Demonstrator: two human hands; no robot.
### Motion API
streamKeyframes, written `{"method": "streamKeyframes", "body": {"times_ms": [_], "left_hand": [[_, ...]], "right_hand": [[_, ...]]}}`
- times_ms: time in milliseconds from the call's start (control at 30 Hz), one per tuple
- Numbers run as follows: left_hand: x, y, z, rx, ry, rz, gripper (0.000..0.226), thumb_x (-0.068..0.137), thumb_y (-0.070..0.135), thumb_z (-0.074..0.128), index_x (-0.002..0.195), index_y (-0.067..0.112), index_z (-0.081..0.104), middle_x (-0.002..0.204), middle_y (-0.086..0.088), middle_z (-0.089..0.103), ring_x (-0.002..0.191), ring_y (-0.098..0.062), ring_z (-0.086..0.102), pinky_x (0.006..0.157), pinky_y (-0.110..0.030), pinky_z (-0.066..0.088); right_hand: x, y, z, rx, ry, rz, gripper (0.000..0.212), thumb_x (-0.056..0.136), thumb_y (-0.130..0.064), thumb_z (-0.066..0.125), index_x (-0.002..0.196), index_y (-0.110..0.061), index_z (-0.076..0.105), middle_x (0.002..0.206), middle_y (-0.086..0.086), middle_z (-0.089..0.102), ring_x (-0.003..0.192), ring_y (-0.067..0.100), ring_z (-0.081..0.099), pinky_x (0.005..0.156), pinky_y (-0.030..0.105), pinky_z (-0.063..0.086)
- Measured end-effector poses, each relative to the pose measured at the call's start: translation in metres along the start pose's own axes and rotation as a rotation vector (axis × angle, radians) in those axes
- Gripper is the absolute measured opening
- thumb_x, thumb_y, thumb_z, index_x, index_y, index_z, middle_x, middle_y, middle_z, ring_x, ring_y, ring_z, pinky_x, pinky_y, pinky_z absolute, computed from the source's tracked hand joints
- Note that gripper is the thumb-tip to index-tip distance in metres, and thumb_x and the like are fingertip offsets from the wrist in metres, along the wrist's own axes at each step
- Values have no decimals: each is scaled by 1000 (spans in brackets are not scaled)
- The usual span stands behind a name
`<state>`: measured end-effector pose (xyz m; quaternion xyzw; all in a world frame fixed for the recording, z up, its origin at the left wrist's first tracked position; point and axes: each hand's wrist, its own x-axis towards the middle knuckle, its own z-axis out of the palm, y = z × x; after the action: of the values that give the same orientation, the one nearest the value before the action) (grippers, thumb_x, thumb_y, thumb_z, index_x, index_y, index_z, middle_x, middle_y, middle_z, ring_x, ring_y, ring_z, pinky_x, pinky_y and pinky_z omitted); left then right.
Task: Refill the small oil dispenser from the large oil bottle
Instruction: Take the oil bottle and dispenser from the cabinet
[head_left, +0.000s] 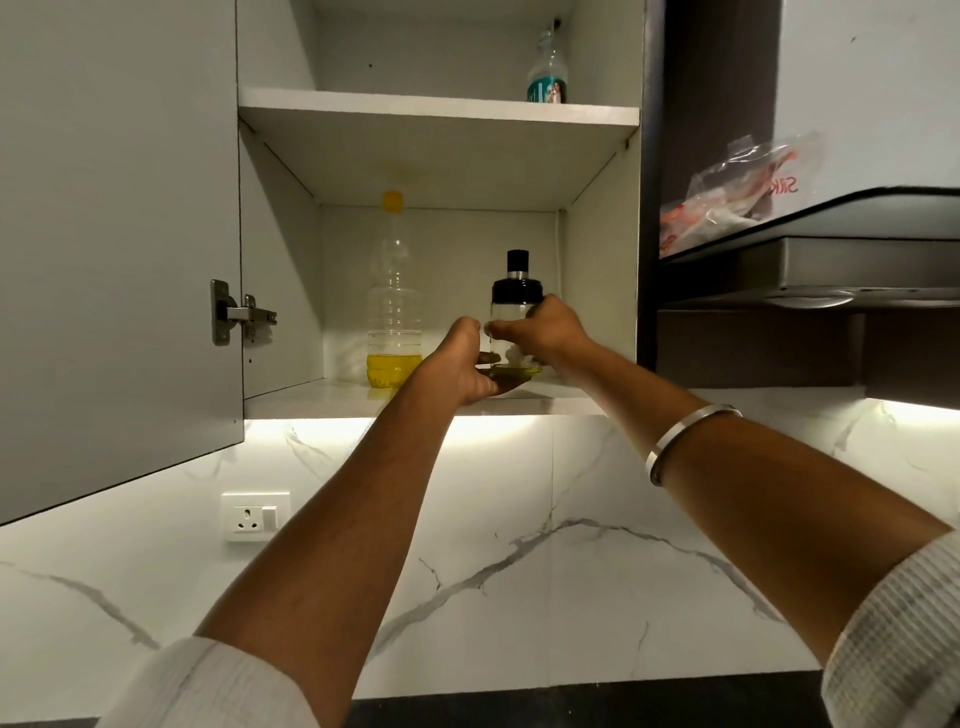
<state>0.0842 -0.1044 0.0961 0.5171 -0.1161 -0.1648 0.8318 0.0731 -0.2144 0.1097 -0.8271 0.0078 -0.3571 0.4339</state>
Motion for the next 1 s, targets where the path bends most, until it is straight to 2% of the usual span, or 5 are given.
{"method": "streamKeyframes", "body": {"times_ms": [167,367,500,733,1000], "left_hand": [[-38,-15,7,-74,-18,-8,48,98,35,42,127,-3,42,124,-28,49,107,-45,56,83,-57,52],[-92,-37,16,-103,-40,-20,45,99,36,42,121,-3,47,113,-27,56,95,-43,59,65,-54,52],[-122,-51,18,-113,-57,-2,40,98,32,46,118,-3,50,113,-25,59,98,-41,61,69,-51,54],[-153,-77,8,-142,-23,9,39,96,27,47,122,-2,51,124,-25,57,97,-40,63,70,-49,56],[-166,-124,-22,-189,19,-47,32,97,21,44,122,1,50,118,-23,57,101,-38,61,69,-48,55]], "right_hand": [[-39,-11,-21,13,-28,0,61,73,-37,81,119,-11,51,104,7,61,91,21,61,59,24,43],[-88,-18,-44,42,-60,-18,62,77,-34,78,125,-11,47,107,4,55,96,21,57,77,30,49],[-117,-22,-54,58,-72,-38,63,77,-34,78,126,-11,46,106,4,55,99,23,57,88,38,53],[-158,-14,-52,74,-72,-52,68,76,-36,79,129,-9,46,116,6,57,102,20,55,81,28,46],[-198,20,-27,57,-91,10,73,76,-39,78,134,-11,43,130,8,57,110,20,57,82,24,41]]}}
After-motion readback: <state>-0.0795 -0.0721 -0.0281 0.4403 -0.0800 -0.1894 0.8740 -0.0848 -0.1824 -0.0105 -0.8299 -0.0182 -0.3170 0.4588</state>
